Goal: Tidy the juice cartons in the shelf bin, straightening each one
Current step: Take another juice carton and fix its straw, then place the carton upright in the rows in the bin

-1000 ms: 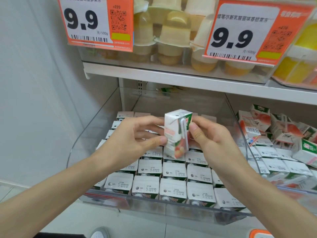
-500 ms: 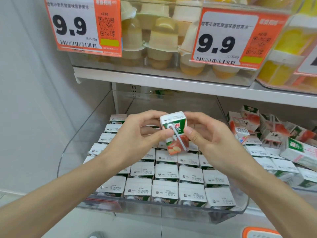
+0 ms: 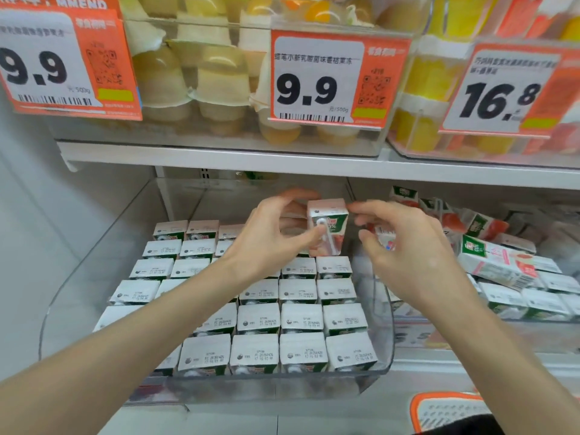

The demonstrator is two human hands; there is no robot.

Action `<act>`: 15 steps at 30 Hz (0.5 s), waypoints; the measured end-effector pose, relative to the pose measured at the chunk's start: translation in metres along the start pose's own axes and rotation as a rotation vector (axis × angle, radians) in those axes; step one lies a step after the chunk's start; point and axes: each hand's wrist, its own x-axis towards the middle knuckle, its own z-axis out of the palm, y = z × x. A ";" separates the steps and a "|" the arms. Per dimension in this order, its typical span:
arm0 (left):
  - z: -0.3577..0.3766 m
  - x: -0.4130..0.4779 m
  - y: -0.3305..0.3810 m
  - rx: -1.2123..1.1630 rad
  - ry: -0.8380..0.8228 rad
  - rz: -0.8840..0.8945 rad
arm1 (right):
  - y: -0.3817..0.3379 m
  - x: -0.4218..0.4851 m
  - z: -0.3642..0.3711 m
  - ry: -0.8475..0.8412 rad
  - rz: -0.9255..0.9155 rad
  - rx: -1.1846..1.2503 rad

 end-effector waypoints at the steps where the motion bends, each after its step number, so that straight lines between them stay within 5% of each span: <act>1: 0.004 0.003 -0.001 0.015 -0.003 0.002 | 0.002 -0.001 -0.001 0.012 0.015 -0.012; 15: 0.022 0.017 -0.028 0.403 -0.182 0.017 | 0.006 -0.004 0.001 -0.070 0.119 -0.002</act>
